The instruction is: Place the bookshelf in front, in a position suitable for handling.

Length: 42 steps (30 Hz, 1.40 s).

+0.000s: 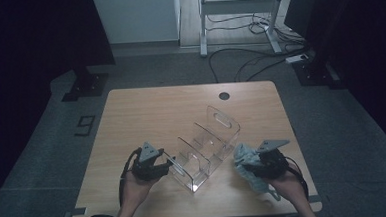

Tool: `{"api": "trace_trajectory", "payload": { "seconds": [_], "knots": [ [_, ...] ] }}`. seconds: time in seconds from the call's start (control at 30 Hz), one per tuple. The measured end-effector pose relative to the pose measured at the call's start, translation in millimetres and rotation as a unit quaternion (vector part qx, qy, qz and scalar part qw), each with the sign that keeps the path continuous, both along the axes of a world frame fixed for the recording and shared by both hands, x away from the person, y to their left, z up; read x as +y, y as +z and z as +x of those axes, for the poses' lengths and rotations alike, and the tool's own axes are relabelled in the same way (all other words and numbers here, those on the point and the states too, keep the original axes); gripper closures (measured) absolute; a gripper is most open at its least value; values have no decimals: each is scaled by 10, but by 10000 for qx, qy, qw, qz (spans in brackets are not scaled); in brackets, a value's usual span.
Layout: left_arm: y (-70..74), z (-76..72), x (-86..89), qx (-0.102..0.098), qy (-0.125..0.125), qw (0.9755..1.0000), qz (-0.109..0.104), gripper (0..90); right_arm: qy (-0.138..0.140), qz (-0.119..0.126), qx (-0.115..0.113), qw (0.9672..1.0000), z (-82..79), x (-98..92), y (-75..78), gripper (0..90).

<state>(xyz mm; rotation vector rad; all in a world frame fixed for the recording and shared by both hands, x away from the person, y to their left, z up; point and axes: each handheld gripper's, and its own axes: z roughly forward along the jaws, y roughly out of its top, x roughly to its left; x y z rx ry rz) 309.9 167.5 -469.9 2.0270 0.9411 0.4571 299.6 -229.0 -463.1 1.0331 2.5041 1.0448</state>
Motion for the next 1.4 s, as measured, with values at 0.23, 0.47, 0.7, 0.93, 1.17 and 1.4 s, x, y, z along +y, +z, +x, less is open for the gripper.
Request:
{"api": "trace_trajectory", "payload": {
  "seconds": [0.23,0.47,0.7,0.93,1.17,1.4],
  "knots": [
    [2,-8,-11,1,6,10000,12,455,373,60,-36,9993,-194,188,51,605],
    [1,-13,-19,-9,8,10000,10,455,762,34,31,9971,-273,463,51,603],
    [4,-22,-30,0,3,10000,20,455,945,-44,140,9954,-224,672,-59,603],
    [6,-30,-41,9,6,10000,30,454,895,-117,76,9959,-164,801,-102,603],
    [10,-45,-64,16,37,10000,43,455,861,-216,44,9960,-81,919,-126,603],
    [13,-52,-80,23,57,10000,55,454,785,-318,67,9964,1,964,-182,603]
  ]
}}
